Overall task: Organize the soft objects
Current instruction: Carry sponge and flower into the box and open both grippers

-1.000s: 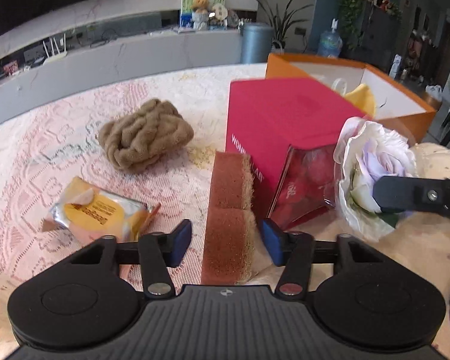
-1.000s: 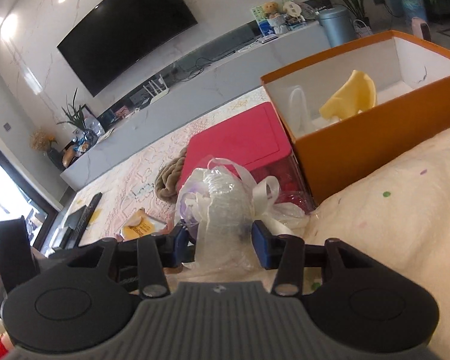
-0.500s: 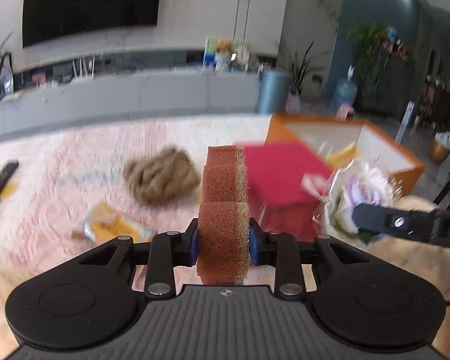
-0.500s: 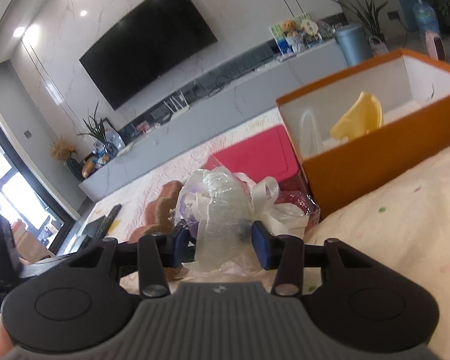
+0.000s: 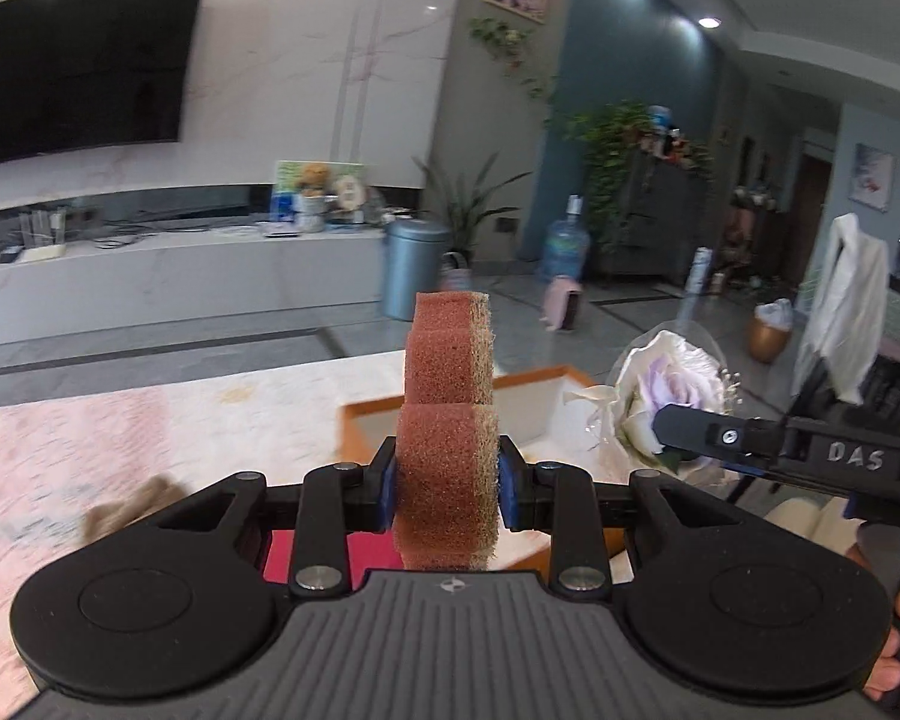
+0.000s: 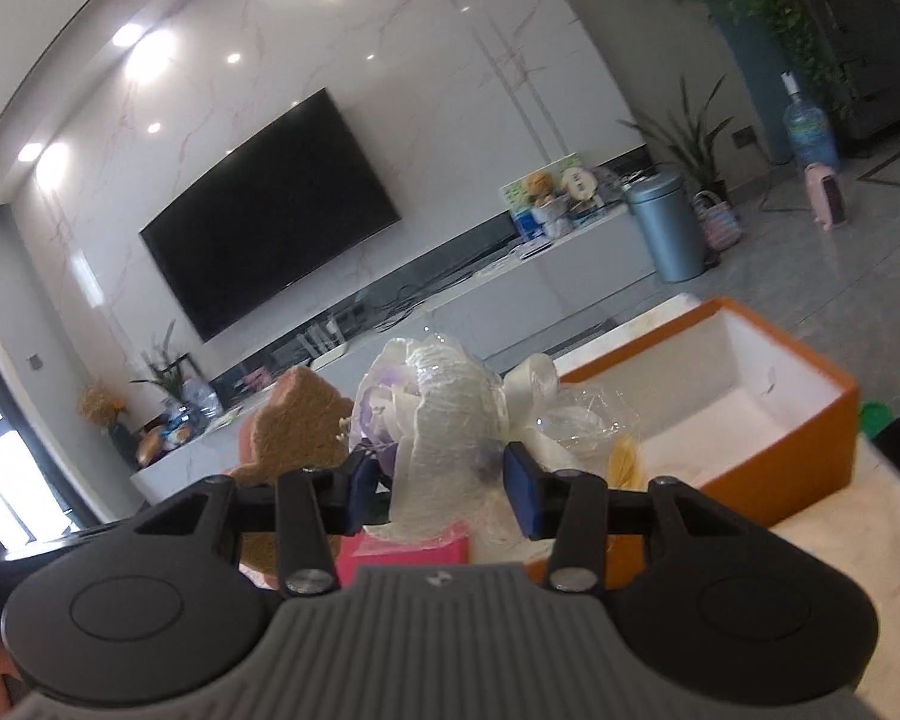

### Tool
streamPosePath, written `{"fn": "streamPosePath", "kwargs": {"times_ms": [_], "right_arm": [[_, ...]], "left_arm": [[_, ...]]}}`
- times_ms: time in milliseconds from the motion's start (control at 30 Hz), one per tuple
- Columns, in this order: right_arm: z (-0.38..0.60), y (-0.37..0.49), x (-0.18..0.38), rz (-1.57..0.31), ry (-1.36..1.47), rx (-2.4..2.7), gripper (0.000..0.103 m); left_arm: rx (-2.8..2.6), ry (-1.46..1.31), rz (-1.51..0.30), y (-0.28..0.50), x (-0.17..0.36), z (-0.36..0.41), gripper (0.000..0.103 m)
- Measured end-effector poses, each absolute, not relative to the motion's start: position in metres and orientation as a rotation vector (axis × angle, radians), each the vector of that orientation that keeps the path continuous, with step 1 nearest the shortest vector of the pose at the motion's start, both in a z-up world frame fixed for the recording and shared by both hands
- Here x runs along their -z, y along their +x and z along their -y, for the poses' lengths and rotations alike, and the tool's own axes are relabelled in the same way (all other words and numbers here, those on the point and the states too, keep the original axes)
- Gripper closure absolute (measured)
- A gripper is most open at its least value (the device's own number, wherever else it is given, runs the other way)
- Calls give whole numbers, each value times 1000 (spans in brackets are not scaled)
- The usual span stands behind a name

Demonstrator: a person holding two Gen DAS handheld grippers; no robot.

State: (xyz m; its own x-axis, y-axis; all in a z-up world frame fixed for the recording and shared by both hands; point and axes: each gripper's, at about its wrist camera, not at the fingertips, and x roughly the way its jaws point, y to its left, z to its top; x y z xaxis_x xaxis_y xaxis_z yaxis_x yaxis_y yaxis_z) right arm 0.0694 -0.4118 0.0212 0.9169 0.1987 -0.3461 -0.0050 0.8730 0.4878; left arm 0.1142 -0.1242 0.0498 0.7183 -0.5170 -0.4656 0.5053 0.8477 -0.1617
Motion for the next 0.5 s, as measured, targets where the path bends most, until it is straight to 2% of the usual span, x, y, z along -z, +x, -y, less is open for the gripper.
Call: {"fn": "streamPosePath", "kwargs": {"times_ms": [233,500], "right_arm": [[465,128,-15,-480,478,-43,58],[487,211,21,-682,380,28,58]], "left_arm": [[622,21,-631,186,-30,188,68],[638,272,-741,251,29,248,68]]}}
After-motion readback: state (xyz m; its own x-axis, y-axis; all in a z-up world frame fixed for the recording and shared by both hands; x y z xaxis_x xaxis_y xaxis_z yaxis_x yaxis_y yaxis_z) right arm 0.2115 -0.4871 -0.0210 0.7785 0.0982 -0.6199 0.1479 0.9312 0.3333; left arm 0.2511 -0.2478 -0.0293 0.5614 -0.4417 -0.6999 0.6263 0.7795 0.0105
